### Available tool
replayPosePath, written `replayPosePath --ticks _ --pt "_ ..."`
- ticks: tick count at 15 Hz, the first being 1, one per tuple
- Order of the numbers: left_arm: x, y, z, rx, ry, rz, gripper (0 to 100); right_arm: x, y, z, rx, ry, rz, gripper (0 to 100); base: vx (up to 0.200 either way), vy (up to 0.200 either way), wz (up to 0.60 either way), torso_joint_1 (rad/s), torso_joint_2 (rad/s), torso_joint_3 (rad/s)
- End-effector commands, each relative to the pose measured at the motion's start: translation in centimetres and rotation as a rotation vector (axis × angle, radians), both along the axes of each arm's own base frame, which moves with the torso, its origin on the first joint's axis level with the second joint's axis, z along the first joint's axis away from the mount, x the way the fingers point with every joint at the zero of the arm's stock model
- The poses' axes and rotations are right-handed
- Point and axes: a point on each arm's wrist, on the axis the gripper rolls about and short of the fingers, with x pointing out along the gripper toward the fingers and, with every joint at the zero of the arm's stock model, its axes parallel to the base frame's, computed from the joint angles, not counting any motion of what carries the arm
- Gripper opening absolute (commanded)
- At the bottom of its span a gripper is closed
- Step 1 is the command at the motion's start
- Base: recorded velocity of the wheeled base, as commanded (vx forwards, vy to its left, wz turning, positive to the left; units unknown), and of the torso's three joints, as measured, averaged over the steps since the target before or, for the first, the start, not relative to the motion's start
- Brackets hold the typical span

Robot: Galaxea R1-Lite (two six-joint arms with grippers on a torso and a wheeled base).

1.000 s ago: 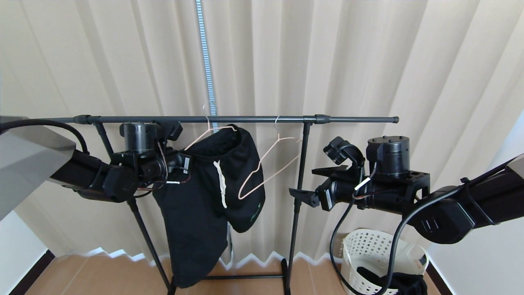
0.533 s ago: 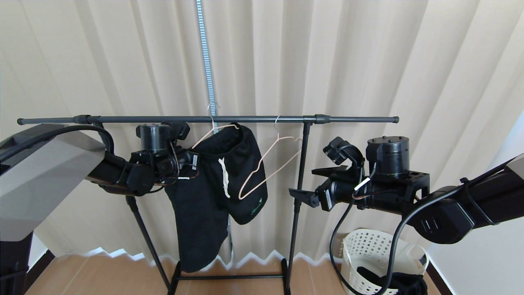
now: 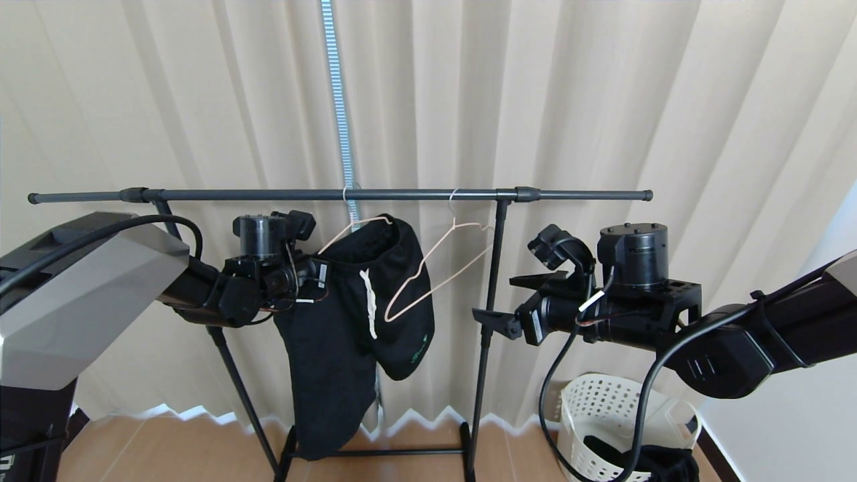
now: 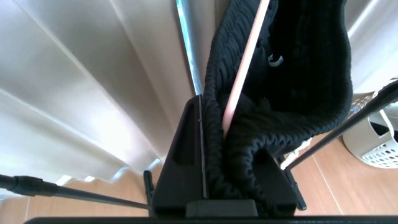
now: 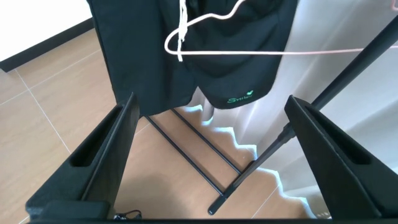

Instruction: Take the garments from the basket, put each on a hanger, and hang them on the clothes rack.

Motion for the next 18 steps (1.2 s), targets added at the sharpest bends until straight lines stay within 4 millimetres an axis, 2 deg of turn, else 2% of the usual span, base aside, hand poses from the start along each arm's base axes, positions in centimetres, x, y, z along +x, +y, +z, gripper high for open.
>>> replayPosePath --ticks 1,2,3,7,11,16,18 --pt "0.0 0.1 0.0 -0.005 0.002 0.003 0 0.0 0.0 0.0 0.0 0.0 0.001 100 0.0 0.0 0.0 0.0 0.0 0.0" --pt "0.0 0.0 0.0 -0.012 0.004 0.004 0 0.0 0.0 0.0 0.0 0.0 0.001 100 0.0 0.0 0.0 0.0 0.0 0.0" --pt "-0.1 0.0 -0.1 -0.013 0.005 0.005 100 0.0 0.0 0.0 0.0 0.0 0.001 100 0.0 0.0 0.0 0.0 0.0 0.0" --pt "-0.7 0.1 -0.3 -0.016 0.004 -0.005 100 0.0 0.0 0.0 -0.001 0.001 0.001 100 0.0 0.0 0.0 0.0 0.0 0.0" --pt "-3.0 0.5 0.3 -0.01 0.019 -0.005 100 0.0 0.0 -0.2 -0.004 0.004 0.001 100 0.0 0.0 0.0 0.0 0.0 0.0" --pt "-8.3 1.5 -0.8 0.055 0.145 -0.021 100 -0.3 0.0 -0.2 -0.007 0.006 0.004 100 0.0 0.0 0.0 0.0 0.0 0.0" --pt "-11.4 2.1 0.4 0.053 0.155 -0.015 100 -2.6 0.1 0.5 0.007 -0.025 0.03 100 0.0 0.0 0.0 0.0 0.0 0.0"
